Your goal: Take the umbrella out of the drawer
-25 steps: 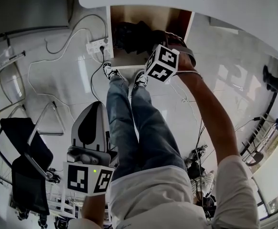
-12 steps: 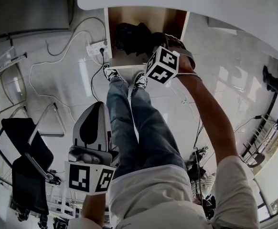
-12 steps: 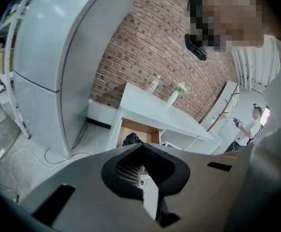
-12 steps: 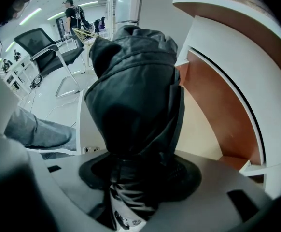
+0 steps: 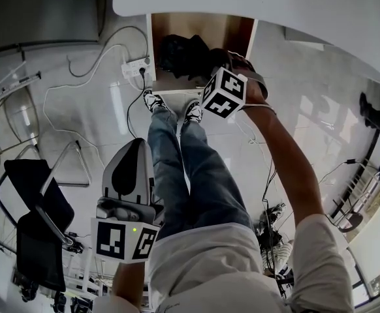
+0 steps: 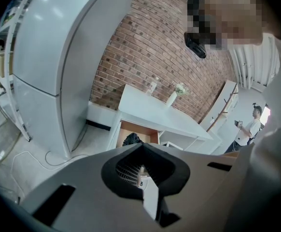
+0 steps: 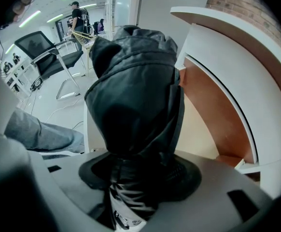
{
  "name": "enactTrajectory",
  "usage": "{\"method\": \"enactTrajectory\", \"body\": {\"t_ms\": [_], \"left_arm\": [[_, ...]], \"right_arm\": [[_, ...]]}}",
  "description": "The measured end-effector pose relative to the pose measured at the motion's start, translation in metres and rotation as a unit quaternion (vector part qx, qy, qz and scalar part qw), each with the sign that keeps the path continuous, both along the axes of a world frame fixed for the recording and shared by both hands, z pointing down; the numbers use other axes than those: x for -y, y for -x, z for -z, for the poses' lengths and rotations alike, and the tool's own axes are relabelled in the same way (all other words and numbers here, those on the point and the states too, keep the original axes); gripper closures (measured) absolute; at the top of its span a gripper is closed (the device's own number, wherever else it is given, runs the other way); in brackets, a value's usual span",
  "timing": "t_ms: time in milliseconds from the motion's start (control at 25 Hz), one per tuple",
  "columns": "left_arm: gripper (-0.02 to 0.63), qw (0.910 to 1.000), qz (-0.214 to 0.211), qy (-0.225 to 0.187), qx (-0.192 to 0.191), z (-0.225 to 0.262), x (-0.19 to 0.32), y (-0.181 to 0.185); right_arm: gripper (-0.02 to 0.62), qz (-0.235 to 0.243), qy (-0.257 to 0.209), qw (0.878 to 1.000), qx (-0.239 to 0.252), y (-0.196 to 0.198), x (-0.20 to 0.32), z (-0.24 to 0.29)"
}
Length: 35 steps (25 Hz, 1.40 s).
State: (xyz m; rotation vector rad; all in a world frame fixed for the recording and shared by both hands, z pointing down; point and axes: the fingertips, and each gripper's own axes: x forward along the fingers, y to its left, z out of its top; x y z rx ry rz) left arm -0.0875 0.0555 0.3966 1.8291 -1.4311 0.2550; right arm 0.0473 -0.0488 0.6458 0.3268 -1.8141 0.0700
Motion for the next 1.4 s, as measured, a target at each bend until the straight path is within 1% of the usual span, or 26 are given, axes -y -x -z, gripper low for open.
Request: {"method": "enactTrajectory", "body": {"t_ms": [520, 960, 1400], "left_arm": [[0.589, 0.9999, -0.001, -0.014, 0.0, 0.025, 0.004, -0.006], [0.589, 1.0, 0.002, -0.009, 0.0, 0.04, -0.012, -0.017], [0.589, 0.9995, 0.011, -0.03, 0.002, 0.067, 0.002, -0.021]], "right_arm": [[0.344, 0.002, 0.001, 1.0, 0.004, -0.003, -0.003, 0.029], [0.344, -0.014, 0.004, 1.0, 0.016, -0.01, -0.011, 0.061], [0.344, -0.012, 0.006, 1.0, 0.024, -0.009, -0.011, 0.088]]}}
